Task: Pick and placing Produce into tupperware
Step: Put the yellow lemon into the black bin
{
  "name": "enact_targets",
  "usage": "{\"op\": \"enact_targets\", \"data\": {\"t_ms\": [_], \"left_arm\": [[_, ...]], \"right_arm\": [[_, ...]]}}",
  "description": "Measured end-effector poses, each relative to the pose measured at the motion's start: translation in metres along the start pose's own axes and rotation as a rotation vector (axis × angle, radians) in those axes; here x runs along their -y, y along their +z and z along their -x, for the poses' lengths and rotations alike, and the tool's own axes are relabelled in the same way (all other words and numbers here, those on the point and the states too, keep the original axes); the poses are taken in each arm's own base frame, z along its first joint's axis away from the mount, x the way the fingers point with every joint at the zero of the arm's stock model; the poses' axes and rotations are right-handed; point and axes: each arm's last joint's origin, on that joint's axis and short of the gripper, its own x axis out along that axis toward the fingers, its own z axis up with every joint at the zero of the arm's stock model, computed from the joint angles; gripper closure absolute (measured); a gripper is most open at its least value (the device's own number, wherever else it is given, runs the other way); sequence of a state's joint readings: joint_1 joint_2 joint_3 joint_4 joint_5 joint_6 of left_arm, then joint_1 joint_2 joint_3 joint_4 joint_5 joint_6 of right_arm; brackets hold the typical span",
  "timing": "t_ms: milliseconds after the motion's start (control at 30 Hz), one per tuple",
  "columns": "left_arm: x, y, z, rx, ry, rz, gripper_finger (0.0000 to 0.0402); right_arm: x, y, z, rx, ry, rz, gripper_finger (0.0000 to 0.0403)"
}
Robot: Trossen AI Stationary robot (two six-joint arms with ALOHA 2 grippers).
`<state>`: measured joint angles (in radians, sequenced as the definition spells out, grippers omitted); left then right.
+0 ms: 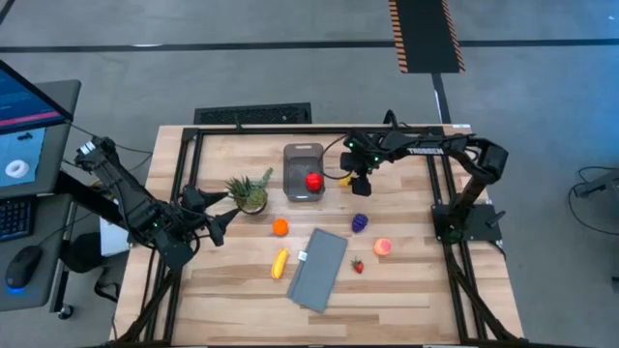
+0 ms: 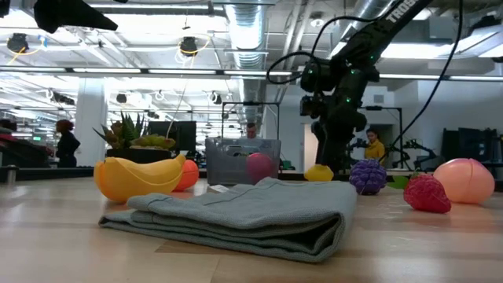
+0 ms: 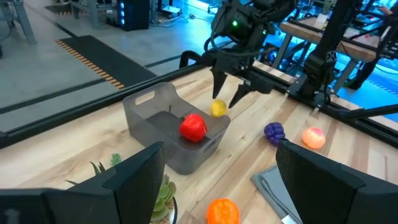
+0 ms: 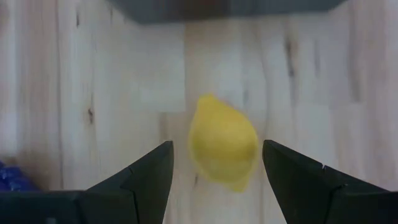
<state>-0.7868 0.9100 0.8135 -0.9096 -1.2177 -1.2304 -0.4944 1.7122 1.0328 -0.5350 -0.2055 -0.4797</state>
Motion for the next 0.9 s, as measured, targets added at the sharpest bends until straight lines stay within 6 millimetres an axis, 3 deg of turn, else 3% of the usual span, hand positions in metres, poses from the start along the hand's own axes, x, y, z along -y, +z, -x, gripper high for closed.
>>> {"op": "enact_targets", "data": {"t_ms": [333,900], "left_arm": [[0.000,0.000,0.001,-0.003,-0.008,0.002,0.0107],[0.001,-0.001,0.002,-0.002,-0.013,0.005,0.0107]], "right_arm": [[-0.008,0.000,-0.021,-0.068,0.021,0.001,0.0132],[-0.014,0.010,-0.023,0.000,0.014,-0.019,0.0132]]}}
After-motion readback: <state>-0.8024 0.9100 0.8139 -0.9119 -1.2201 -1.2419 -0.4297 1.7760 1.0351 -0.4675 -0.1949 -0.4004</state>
